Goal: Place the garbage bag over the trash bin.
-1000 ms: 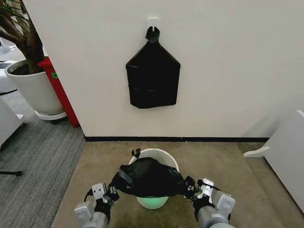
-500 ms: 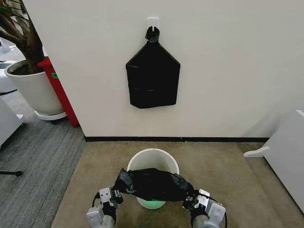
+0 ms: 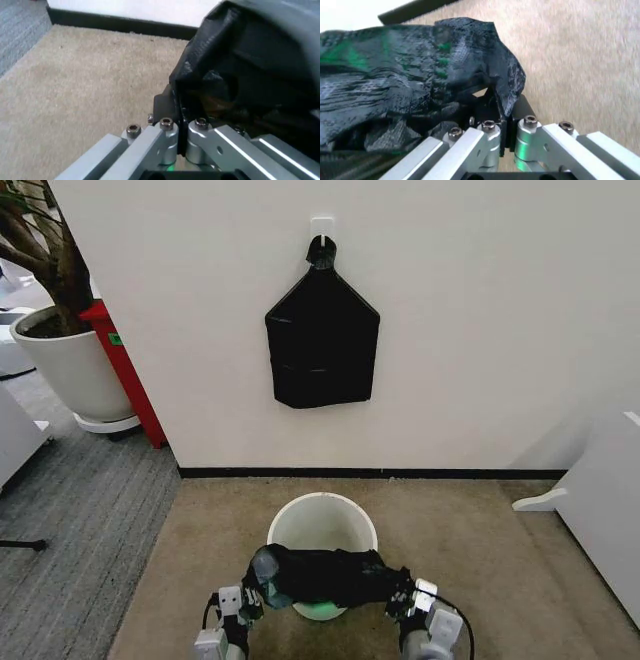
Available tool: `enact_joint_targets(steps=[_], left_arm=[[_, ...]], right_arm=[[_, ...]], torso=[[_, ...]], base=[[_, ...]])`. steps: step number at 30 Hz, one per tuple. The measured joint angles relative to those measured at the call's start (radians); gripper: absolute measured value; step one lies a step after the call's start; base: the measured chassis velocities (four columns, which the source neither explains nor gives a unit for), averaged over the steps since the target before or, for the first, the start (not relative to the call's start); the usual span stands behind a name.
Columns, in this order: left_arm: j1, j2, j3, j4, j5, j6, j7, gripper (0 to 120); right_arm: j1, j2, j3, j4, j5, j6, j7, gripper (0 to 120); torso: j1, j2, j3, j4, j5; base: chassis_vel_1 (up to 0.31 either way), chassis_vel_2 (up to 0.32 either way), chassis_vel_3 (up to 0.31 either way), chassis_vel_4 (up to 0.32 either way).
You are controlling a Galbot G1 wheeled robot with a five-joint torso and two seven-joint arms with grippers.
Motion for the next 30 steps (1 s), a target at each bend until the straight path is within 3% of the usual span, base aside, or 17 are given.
enact_joint_targets(steps=[9, 18, 22, 30], left_arm=[[-0.031, 0.014, -0.008, -0.014, -0.028, 0.009, 0.005, 0], [-0.098, 0.003, -0.007, 0.062, -0.110, 0.043, 0.042, 0], [-0.165, -0.004, -0.007, 0.108, -0.202, 0.092, 0.042, 0], [-0.199, -0.006, 0.000, 0.117, -0.233, 0.114, 0.039, 0]], right_arm=[[0.045, -0.019, 0.006, -0.021, -0.047, -0.018, -0.124, 0], [0.102, -0.022, -0.005, -0.131, -0.052, -0.060, -0.262, 0], [0.134, -0.024, -0.005, -0.169, -0.036, -0.089, -0.285, 0], [0.149, -0.026, -0.004, -0.184, -0.025, -0.103, -0.287, 0]], torso=[[0.000, 0.000, 0.000, 0.0000, 0.0000], [0.000, 0.000, 0.000, 0.0000, 0.0001], [0.000, 0.000, 0.000, -0.0001, 0.0001], [0.000, 0.000, 0.000, 0.0000, 0.0001]], base=[[0.000, 0.000, 0.000, 0.000], [0.000, 0.000, 0.000, 0.000], [0.000, 0.000, 0.000, 0.000], [0.000, 0.000, 0.000, 0.000]])
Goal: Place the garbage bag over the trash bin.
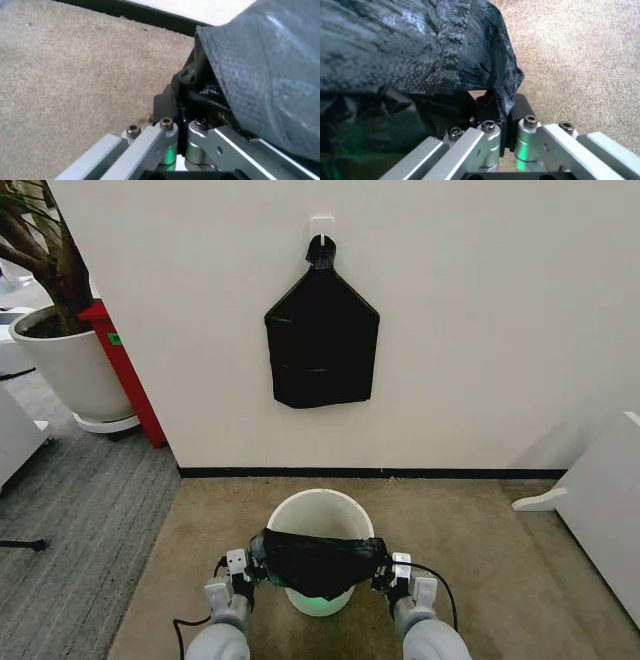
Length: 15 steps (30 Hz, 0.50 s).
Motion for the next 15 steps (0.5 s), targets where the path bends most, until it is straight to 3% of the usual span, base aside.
enact_joint_targets(steps=[3, 7, 15], left_arm=[[0.013, -0.002, 0.000, -0.003, 0.028, -0.001, 0.006, 0], [0.039, -0.003, -0.005, -0.005, 0.081, -0.019, 0.014, 3], [0.143, 0.022, -0.051, -0.057, 0.141, -0.111, 0.086, 32]], right_arm=[[-0.006, 0.000, 0.003, 0.003, -0.012, -0.003, -0.002, 0], [-0.026, -0.002, 0.003, 0.011, -0.045, 0.008, -0.006, 10], [-0.101, -0.028, 0.006, 0.074, -0.114, 0.052, -0.019, 38]], torso=[[0.000, 0.000, 0.000, 0.0000, 0.0000], [0.000, 0.000, 0.000, 0.0001, 0.0000], [0.000, 0.000, 0.000, 0.0000, 0.0001]], base=[[0.000, 0.000, 0.000, 0.000], [0.000, 0.000, 0.000, 0.000], [0.000, 0.000, 0.000, 0.000]])
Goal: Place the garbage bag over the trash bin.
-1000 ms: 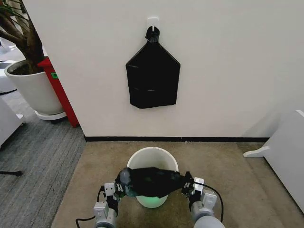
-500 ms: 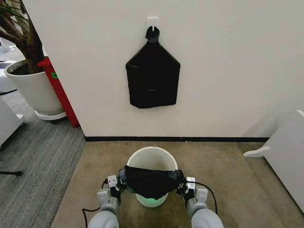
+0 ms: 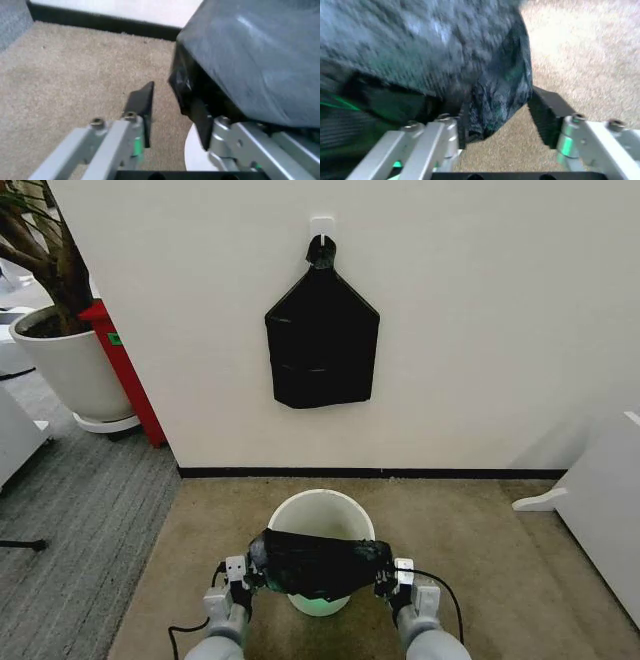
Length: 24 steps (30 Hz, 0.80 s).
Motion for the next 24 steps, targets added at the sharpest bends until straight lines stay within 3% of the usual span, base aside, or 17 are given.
enact_joint_targets(steps=[9, 15, 18, 24], left_arm=[[0.115, 0.020, -0.018, -0.060, 0.025, -0.055, 0.068, 68], [0.161, 0.011, -0.030, -0.022, 0.029, -0.105, 0.125, 89], [0.172, 0.006, -0.036, 0.026, 0.026, -0.152, 0.181, 98], [0.186, 0.009, -0.048, 0.061, -0.019, -0.228, 0.235, 100]], right_arm=[[-0.063, -0.016, 0.003, 0.066, -0.033, 0.023, 0.008, 74], [-0.118, -0.011, 0.005, 0.079, -0.064, 0.044, 0.012, 94], [-0.144, -0.004, 0.005, 0.085, -0.088, 0.057, 0.014, 100], [-0.172, 0.006, -0.001, 0.100, -0.121, 0.080, 0.030, 100]], torso=[[0.000, 0.000, 0.000, 0.0000, -0.0001], [0.000, 0.000, 0.000, 0.0000, -0.0001], [0.000, 0.000, 0.000, 0.0000, -0.0002], [0.000, 0.000, 0.000, -0.0001, 0.0004]], base=[[0.000, 0.000, 0.000, 0.000], [0.000, 0.000, 0.000, 0.000], [0.000, 0.000, 0.000, 0.000], [0.000, 0.000, 0.000, 0.000]])
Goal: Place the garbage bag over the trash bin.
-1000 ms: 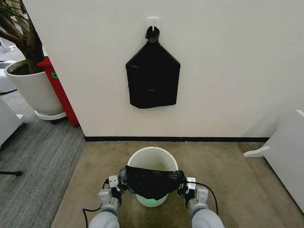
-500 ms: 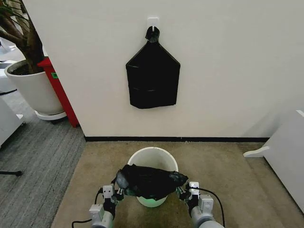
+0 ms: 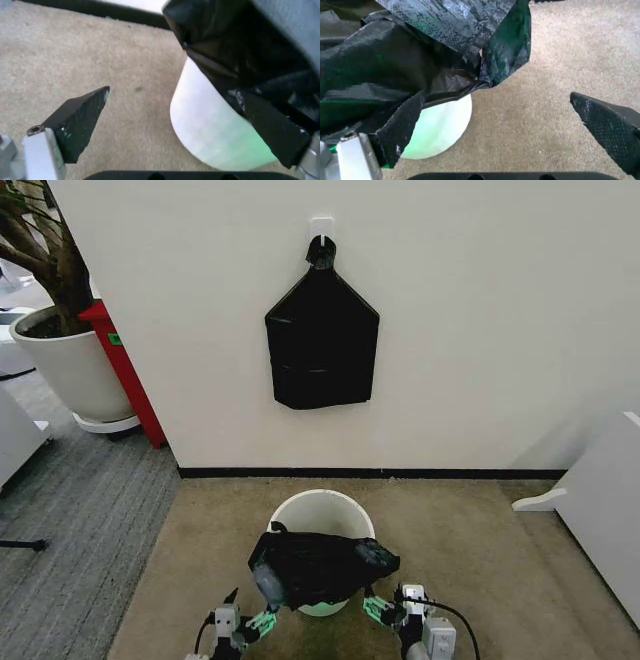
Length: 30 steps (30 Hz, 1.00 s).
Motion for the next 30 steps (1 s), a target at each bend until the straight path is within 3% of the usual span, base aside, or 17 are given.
enact_joint_targets(steps=[8, 10, 19, 20, 25, 30], left_arm=[[-0.009, -0.010, -0.059, 0.017, -0.068, -0.020, -0.015, 100], [-0.018, -0.009, -0.093, 0.032, -0.078, -0.019, -0.023, 100], [-0.017, 0.009, -0.158, 0.050, -0.107, -0.017, -0.022, 100], [-0.008, 0.007, -0.196, 0.040, -0.121, -0.015, -0.018, 100], [0.035, 0.015, -0.266, -0.089, -0.164, 0.006, 0.015, 100], [0.166, 0.054, -0.325, -0.324, -0.301, 0.121, 0.020, 100]], right_arm=[[-0.012, 0.009, -0.009, 0.015, -0.021, 0.015, 0.011, 100], [-0.010, 0.010, -0.010, 0.015, -0.023, 0.016, 0.014, 100], [-0.017, 0.006, -0.010, 0.026, -0.026, 0.023, 0.009, 100], [-0.044, 0.003, -0.002, 0.032, -0.062, 0.057, -0.022, 100], [-0.096, -0.003, 0.023, 0.050, -0.127, 0.134, -0.075, 100], [-0.117, -0.005, 0.032, 0.108, -0.135, 0.170, -0.101, 100]], torso=[[0.000, 0.000, 0.000, 0.0003, -0.0021], [0.000, 0.000, 0.000, 0.0001, -0.0008], [0.000, 0.000, 0.000, 0.0002, -0.0007], [0.000, 0.000, 0.000, 0.0004, -0.0011], [0.000, 0.000, 0.000, 0.0001, -0.0008], [0.000, 0.000, 0.000, -0.0001, -0.0002]], base=[[0.000, 0.000, 0.000, 0.000], [0.000, 0.000, 0.000, 0.000], [0.000, 0.000, 0.000, 0.000], [0.000, 0.000, 0.000, 0.000], [0.000, 0.000, 0.000, 0.000], [0.000, 0.000, 0.000, 0.000]])
